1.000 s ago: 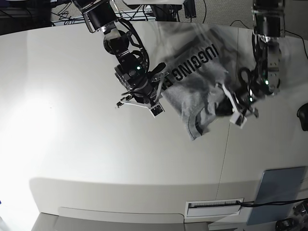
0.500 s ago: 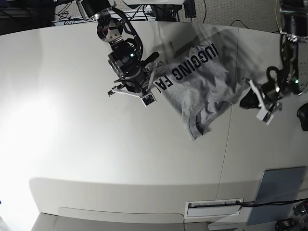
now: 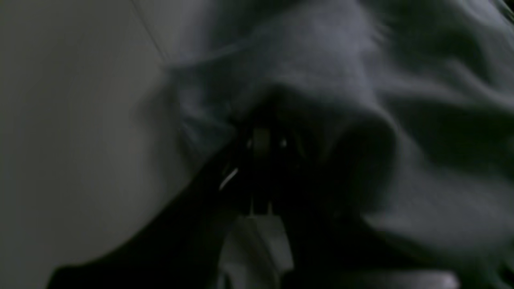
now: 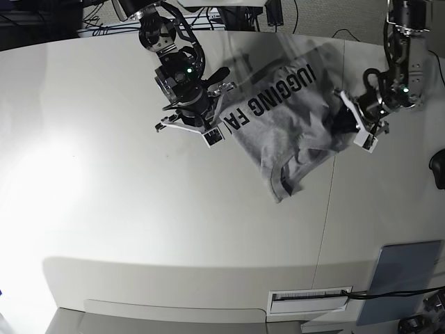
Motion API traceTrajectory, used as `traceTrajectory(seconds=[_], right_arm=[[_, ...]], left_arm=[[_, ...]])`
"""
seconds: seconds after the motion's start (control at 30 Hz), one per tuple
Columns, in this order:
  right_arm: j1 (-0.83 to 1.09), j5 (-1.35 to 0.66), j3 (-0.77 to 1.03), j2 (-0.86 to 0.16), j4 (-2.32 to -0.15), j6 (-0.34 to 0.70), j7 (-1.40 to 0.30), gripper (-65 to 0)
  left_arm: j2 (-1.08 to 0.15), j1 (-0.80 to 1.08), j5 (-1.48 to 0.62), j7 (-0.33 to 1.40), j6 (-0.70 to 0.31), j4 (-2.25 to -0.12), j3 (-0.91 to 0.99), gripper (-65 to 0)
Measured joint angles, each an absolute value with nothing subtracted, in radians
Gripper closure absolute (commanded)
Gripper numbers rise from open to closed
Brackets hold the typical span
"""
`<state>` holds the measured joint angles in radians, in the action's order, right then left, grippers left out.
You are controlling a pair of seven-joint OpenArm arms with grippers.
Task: Fold the T-shirt properly
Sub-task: 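Lift the bundle with both grippers and flip it over onto the table, then open both grippers and raise them away from the folded shirt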
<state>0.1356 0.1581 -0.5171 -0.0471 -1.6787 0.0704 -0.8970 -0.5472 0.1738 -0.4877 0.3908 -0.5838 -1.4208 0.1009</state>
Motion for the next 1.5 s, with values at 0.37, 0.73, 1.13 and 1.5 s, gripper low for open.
traceTrajectory(seconds=[0.37,0.73,1.13,1.5], right_arm=[[0.133,0.158,-0.711,-0.052,-1.678,0.045,-0.898,0.0],[0.159,0.264,-0.79,-0.049,-1.688,-0.033,-0.924,0.0],[0.173,0.162,-0.528,-0.077,-1.74,0.024,-0.915,0.0],[0.173,0.051,-0.553,-0.077,-1.741,0.083,-0.886,0.0]], left_arm=[[-0.437,-0.02,-0.348,0.336,-0.494,-1.336,0.101,0.0],[-0.561,-0.078,-0.421,0.432,-0.493,-1.313,0.101,0.0],[-0.647,0.111,-0.656,0.601,-0.494,-1.335,0.1,0.0],[-0.521,0.163,-0.635,0.514,-0.488,-1.399,0.104,0.0]])
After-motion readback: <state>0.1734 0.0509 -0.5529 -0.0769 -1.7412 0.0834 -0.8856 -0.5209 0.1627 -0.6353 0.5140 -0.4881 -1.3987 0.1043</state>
